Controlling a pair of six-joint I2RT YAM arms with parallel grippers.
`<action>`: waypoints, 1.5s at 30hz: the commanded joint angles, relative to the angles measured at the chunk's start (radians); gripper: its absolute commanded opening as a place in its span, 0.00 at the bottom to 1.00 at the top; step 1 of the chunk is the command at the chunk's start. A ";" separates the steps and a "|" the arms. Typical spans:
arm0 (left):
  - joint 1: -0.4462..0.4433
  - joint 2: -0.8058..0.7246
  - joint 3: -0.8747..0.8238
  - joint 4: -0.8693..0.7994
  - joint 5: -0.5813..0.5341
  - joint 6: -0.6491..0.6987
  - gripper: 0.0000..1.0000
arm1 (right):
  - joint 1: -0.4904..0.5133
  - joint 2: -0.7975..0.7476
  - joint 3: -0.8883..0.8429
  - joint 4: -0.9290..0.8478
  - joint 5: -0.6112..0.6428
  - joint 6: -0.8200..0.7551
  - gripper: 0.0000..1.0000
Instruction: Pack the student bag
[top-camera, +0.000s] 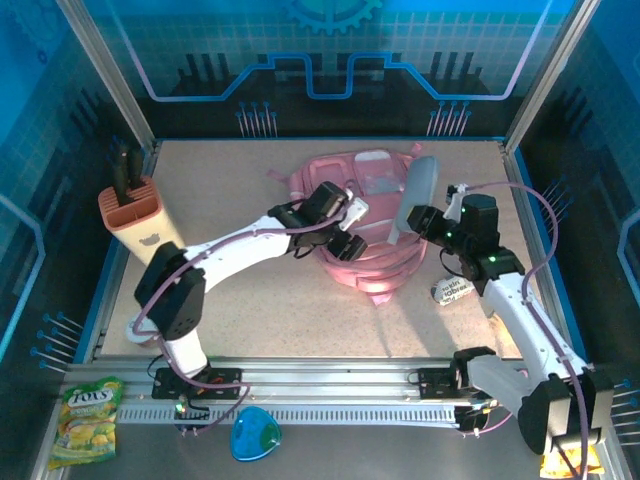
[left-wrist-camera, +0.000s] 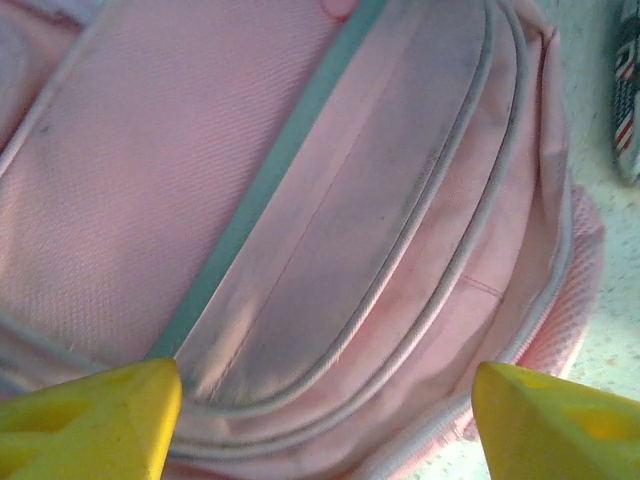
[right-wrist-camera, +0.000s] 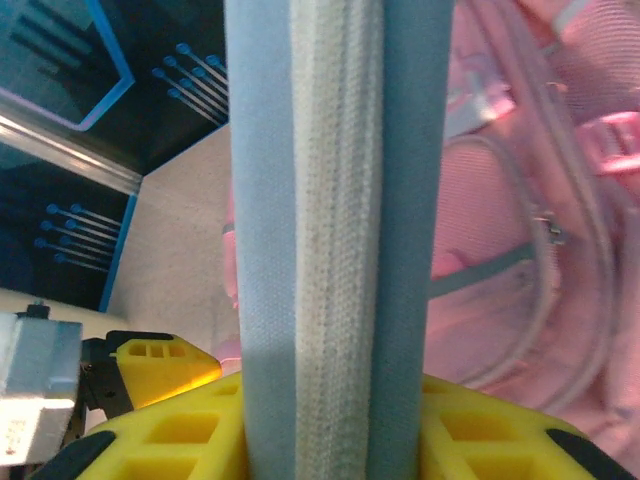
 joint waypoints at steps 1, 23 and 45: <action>-0.009 0.073 0.090 -0.104 -0.048 0.182 0.74 | -0.053 -0.038 -0.020 -0.063 -0.040 -0.018 0.36; -0.042 0.307 0.380 -0.258 -0.216 0.237 0.43 | -0.123 -0.083 -0.044 -0.083 -0.079 0.013 0.36; -0.040 0.167 0.338 -0.159 -0.162 0.139 0.00 | -0.183 -0.181 -0.040 -0.213 -0.029 0.015 0.36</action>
